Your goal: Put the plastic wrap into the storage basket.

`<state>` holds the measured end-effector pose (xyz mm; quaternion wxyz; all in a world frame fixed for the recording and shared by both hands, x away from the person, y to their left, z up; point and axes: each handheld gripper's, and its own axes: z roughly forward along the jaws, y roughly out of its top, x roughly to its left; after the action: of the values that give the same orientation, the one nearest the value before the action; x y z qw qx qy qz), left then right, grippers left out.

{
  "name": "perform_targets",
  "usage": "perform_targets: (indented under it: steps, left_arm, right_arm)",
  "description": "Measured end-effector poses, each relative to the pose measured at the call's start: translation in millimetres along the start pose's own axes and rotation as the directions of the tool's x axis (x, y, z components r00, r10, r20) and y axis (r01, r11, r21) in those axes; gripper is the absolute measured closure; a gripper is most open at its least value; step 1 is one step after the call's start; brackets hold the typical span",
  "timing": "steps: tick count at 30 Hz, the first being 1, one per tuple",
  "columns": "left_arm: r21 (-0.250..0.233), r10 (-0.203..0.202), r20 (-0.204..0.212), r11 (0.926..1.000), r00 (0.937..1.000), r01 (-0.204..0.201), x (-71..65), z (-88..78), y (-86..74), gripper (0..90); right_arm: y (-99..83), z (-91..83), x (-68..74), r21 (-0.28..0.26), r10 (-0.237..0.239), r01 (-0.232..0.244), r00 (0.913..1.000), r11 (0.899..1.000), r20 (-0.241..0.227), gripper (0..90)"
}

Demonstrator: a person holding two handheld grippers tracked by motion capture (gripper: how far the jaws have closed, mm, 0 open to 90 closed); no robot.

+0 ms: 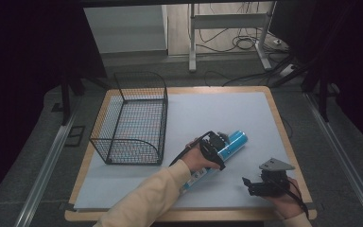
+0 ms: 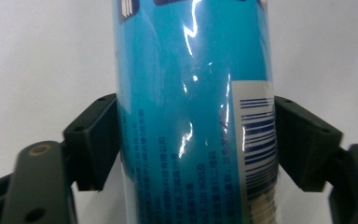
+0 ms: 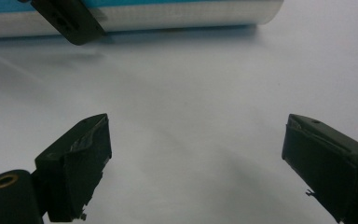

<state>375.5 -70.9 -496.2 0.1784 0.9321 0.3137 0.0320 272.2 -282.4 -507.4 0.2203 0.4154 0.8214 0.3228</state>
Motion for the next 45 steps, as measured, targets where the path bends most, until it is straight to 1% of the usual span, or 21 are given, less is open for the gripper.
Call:
perform_targets:
  steps: [2, 3, 6, 9, 14, 22, 25, 27, 31, 32, 35, 38, 39, 41, 45]
  left_arm:
    - [0.006, -0.006, -0.003, 1.0, 1.0, 0.006, 0.4, 0.6, 0.3, 27.0]
    - [0.007, -0.008, 0.006, 0.9999, 0.9999, 0.008, 0.5, 0.9, 0.4, 28.4]
    - [0.012, -0.014, 0.01, 0.9998, 0.9999, 0.013, 1.1, 0.6, 0.8, 30.1]
    - [0.012, -0.029, 0.025, 0.9995, 0.9993, 0.029, 2.9, 0.4, 0.9, 30.6]
    - [0.015, -0.043, 0.037, 0.999, 0.9984, 0.042, 4.8, 0.0, 1.2, 30.9]
    - [0.044, -0.048, 0.041, 0.998, 0.998, 0.046, 6.0, -1.3, 3.1, 31.1]
    - [0.049, -0.048, 0.051, 0.9978, 0.9975, 0.045, 7.7, -2.8, 2.0, 31.2]
    - [0.049, -0.046, 0.046, 0.9978, 0.9979, 0.044, 8.2, -4.9, 1.3, 31.2]
    - [0.046, -0.046, 0.048, 0.998, 0.9978, 0.043, 9.4, -9.4, 0.9, 31.2]
    - [0.047, -0.042, 0.05, 0.9981, 0.9979, 0.04, 9.8, -13.6, 1.0, 31.2]
    - [0.049, -0.033, 0.045, 0.9983, 0.9984, 0.03, 8.7, -18.7, 1.6, 31.2]
    - [0.051, -0.033, 0.075, 0.9983, 0.9967, 0.029, 10.6, -24.6, 2.6, 31.2]
    - [0.047, -0.03, 0.071, 0.9986, 0.997, 0.026, 10.4, -27.4, 3.1, 31.2]
    - [0.045, -0.014, 0.048, 0.9989, 0.9987, 0.012, 9.1, -32.0, 4.2, 31.3]
    - [0.035, -0.015, 0.052, 0.9993, 0.9985, 0.013, 10.3, -39.6, 5.2, 31.3]
  right_arm:
    - [0.1, 0.0, 0.0, -0.001, 0.002, -0.002, 1.0, 1.0, 0.0, 8.3]
    - [0.0, 0.0, -0.1, -0.001, 0.0, 0.0, 1.0, 1.0, 0.001, 8.3]
    - [0.1, 0.0, 0.0, -0.001, 0.0, 0.0, 1.0, 1.0, 0.0, 8.3]
    - [0.1, 0.0, 0.0, -0.002, -0.002, 0.002, 1.0, 1.0, 0.001, 8.3]
    - [0.5, -1.2, 0.0, -0.007, 0.0, 0.0, 1.0, 1.0, 0.003, 8.3]
    - [1.0, -2.5, -1.0, -0.016, 0.002, -0.002, 1.0, 1.0, 0.008, 8.5]
    - [1.1, -2.9, -1.1, -0.02, 0.004, -0.003, 1.0, 1.0, 0.008, 8.5]
    - [1.2, -3.2, -1.2, -0.021, 0.005, -0.005, 1.0, 1.0, 0.007, 8.6]
    - [1.5, -3.5, -1.0, -0.021, 0.006, -0.006, 1.0, 1.0, 0.007, 8.6]
    - [1.6, -3.5, -0.9, -0.021, 0.006, -0.006, 1.0, 1.0, 0.007, 8.6]
    - [1.7, -3.5, -0.7, -0.023, 0.007, -0.007, 0.9999, 1.0, 0.009, 8.6]
    - [1.7, -3.6, -0.7, -0.023, 0.007, -0.007, 0.9999, 1.0, 0.009, 8.6]
    - [1.8, -3.7, -0.8, -0.024, 0.007, -0.007, 0.9999, 1.0, 0.009, 8.6]
    - [1.9, -3.9, -0.8, -0.025, 0.007, -0.007, 0.9999, 1.0, 0.009, 8.6]
    - [2.0, -4.3, -1.0, -0.028, 0.008, -0.008, 0.9999, 1.0, 0.008, 8.6]
